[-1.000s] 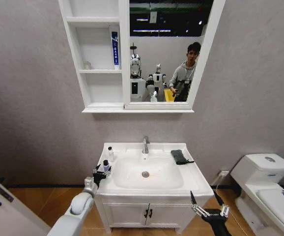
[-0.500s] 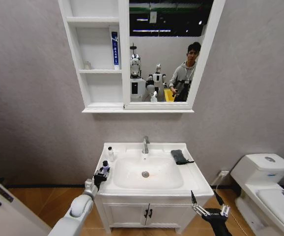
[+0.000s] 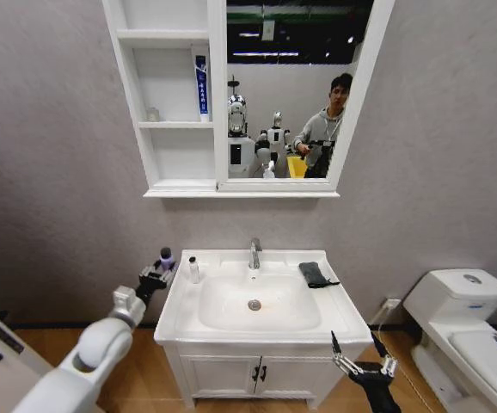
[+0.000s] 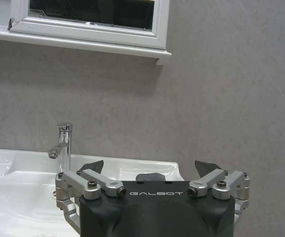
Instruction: Move facial cleanser and shampoo from washbasin to cabinet, then wipe washbasin with towel.
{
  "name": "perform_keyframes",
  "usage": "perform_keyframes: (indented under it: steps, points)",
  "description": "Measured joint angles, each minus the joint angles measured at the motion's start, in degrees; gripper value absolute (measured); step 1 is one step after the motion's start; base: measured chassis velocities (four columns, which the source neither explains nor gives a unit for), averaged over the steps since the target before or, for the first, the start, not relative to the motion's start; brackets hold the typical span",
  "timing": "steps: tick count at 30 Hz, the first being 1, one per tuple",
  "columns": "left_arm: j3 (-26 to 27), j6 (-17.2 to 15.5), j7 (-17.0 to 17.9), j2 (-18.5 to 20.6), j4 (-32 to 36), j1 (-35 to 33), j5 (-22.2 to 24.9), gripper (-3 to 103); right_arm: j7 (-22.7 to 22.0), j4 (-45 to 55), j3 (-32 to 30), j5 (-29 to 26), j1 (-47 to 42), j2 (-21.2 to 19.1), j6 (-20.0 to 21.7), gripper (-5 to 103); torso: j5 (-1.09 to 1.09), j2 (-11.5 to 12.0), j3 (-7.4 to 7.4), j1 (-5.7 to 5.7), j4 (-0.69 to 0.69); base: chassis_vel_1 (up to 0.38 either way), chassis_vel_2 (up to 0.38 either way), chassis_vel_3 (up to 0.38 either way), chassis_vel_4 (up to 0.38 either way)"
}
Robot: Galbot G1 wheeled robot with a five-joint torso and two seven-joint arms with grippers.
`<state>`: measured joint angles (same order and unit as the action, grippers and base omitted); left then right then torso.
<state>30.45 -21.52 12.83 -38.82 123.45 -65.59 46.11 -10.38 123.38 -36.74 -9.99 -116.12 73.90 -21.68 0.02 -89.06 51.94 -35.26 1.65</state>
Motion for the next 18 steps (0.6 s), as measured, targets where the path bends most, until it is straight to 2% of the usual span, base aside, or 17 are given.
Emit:
perform_keyframes:
  steps: [1,3,4,7,8,10,11,12,13,14,17,18]
  points:
    - [0.00,0.00,0.00,0.00,0.00,0.00,0.00,43,0.00,0.00,0.00,0.00,0.00,0.00,0.00,100,0.00,0.00,0.00,0.00,0.00,0.000,0.000,0.000,0.000]
    - [1.14,-5.22,3.62,5.77,2.35,5.47,9.98,43,-0.19,-0.62,0.05,-0.09,0.63,-0.27,0.18,100,-0.04,0.00,0.00,0.00,0.00,0.000,0.000,0.000,0.000]
    - [1.14,-5.22,3.62,5.77,2.35,5.47,9.98,43,-0.19,-0.62,0.05,-0.09,0.63,-0.27,0.18,100,-0.04,0.00,0.00,0.00,0.00,0.000,0.000,0.000,0.000]
    - [-0.63,-10.81,9.10,12.53,3.32,16.24,25.46,43,-0.32,-1.28,0.11,-0.34,1.12,-0.52,0.33,100,-0.02,0.00,0.00,0.00,0.00,0.000,0.000,0.000,0.000]
    - [-0.63,-10.81,9.10,12.53,3.32,16.24,25.46,43,-0.32,-1.28,0.11,-0.34,1.12,-0.52,0.33,100,-0.02,0.00,0.00,0.00,0.00,0.000,0.000,0.000,0.000]
    - [-3.75,-12.63,11.32,14.71,2.09,23.90,31.37,43,-0.33,-1.64,0.10,-0.67,1.33,-0.67,0.35,100,-0.01,0.00,0.00,0.00,0.00,0.000,0.000,0.000,0.000]
    - [-3.75,-12.63,11.32,14.71,2.09,23.90,31.37,43,-0.33,-1.64,0.10,-0.67,1.33,-0.67,0.35,100,-0.01,0.00,0.00,0.00,0.00,0.000,0.000,0.000,0.000]
    - [-5.31,-13.10,11.88,15.09,1.31,26.72,32.67,43,-0.32,-1.78,0.06,-0.76,1.40,-0.75,0.36,100,-0.01,0.00,0.00,0.00,0.00,0.000,0.000,0.000,0.000]
    - [-9.28,-13.86,12.68,15.25,-0.82,32.61,33.98,43,-0.33,-1.97,-0.01,-0.91,1.56,-0.94,0.38,100,-0.03,0.00,0.00,0.00,0.00,0.000,0.000,0.000,0.000]
    - [-9.28,-13.86,12.68,15.25,-0.82,32.61,33.98,43,-0.33,-1.97,-0.01,-0.91,1.56,-0.94,0.38,100,-0.03,0.00,0.00,0.00,0.00,0.000,0.000,0.000,0.000]
    - [-20.22,-14.82,14.00,13.20,-5.55,45.40,34.27,43,-0.32,-2.13,-0.17,-1.45,1.99,-1.42,0.58,100,-0.03,0.00,0.01,0.00,0.00,0.000,0.000,0.000,0.000]
    - [-20.22,-14.82,14.00,13.20,-5.55,45.40,34.27,43,-0.32,-2.13,-0.17,-1.45,1.99,-1.42,0.58,100,-0.03,0.00,0.01,0.00,0.00,0.000,0.000,0.000,0.000]
